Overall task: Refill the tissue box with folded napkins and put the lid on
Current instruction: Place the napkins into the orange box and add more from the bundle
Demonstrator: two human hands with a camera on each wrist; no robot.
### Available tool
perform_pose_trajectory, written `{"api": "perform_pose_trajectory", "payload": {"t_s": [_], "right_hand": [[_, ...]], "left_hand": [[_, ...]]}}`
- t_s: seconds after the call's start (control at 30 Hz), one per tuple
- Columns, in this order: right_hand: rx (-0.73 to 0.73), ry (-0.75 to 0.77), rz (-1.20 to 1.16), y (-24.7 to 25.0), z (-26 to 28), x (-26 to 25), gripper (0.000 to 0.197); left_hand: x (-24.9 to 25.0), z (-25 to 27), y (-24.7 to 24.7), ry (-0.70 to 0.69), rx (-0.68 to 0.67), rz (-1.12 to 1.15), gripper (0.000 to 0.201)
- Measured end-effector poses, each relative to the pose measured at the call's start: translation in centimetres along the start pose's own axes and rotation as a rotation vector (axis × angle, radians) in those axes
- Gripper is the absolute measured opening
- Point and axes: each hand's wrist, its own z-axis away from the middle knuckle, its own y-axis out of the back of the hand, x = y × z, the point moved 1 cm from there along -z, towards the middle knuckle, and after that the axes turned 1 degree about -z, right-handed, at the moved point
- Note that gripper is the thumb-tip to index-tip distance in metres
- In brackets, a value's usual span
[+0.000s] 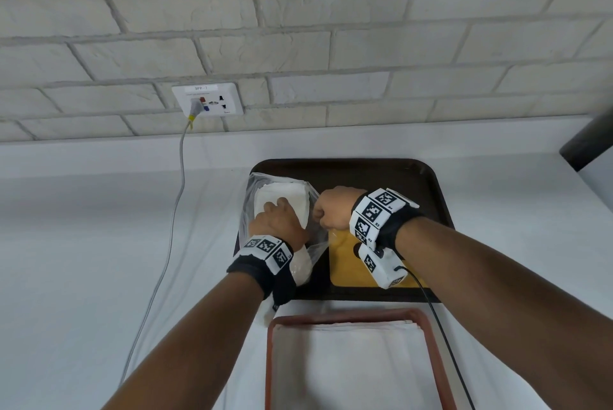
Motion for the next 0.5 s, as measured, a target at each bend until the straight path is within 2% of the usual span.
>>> {"api": "perform_pose_trajectory", "payload": {"t_s": [0.1, 0.33, 0.5], "right_hand": [[-0.006, -0.005, 0.006, -0.1, -0.1, 0.1, 0.03], [-0.002, 0.0, -0.011, -0.2, -0.1, 0.0, 0.028], [-0.001, 0.002, 0.002, -0.1, 0.0, -0.2, 0.032]], "left_hand": [[-0.4, -0.5, -0.1, 0.007, -0.011, 0.034, 0.073], [-1.9, -1.4, 0.8, -0.044, -0.095, 0.141, 0.039], [-2.3, -1.4, 1.0, -0.009, -0.11, 0.186, 0.041]]}}
